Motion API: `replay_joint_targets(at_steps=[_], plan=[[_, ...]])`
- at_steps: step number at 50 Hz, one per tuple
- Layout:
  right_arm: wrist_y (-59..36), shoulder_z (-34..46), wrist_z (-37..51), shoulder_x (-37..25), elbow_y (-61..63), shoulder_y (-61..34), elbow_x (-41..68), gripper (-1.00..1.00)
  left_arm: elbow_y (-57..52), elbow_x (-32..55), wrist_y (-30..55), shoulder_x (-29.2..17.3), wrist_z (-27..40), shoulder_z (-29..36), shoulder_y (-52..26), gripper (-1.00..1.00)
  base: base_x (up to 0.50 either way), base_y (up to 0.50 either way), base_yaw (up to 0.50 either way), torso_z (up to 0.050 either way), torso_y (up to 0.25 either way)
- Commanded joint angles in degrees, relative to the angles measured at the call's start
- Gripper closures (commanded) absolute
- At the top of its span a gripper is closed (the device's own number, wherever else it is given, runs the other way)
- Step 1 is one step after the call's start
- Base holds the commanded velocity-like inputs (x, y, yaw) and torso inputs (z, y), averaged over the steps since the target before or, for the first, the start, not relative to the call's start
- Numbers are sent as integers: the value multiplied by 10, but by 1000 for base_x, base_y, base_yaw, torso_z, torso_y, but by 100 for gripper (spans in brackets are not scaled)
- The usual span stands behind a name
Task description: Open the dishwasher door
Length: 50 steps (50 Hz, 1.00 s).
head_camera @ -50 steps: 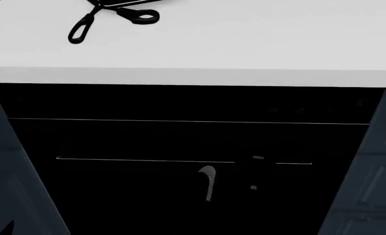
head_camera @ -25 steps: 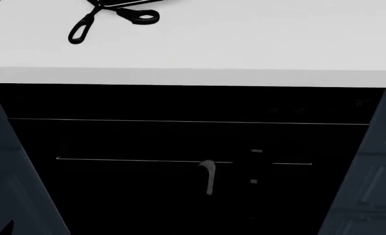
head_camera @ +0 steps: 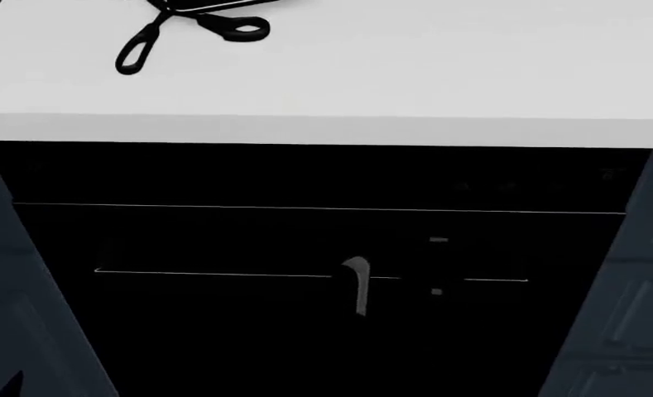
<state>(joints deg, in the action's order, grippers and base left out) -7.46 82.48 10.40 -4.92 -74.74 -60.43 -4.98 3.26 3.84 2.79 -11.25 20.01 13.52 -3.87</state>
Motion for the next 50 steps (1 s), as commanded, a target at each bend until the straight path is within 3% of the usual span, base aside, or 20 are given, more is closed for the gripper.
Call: replay_joint_targets(at_steps=[1,25,40,50], plan=[[15,41,-25,1,-2,5,46,100,-3,12,-6,-1,-9,-2,3,-100,0,0,0,0,0],[54,49,-18,0,-2,10,45,100,-34,15,2,-11,1,2,10,-100,0,0,1,0,-2],[61,53,-22,2,5,10,41,100,-169,26,42,-50,24,-33,54,-100,0,2,3,-1,-2],[-27,56,-24,-54,157,15,38,100,-308,45,103,-74,33,-54,72,-100,0,1,2,0,-2]])
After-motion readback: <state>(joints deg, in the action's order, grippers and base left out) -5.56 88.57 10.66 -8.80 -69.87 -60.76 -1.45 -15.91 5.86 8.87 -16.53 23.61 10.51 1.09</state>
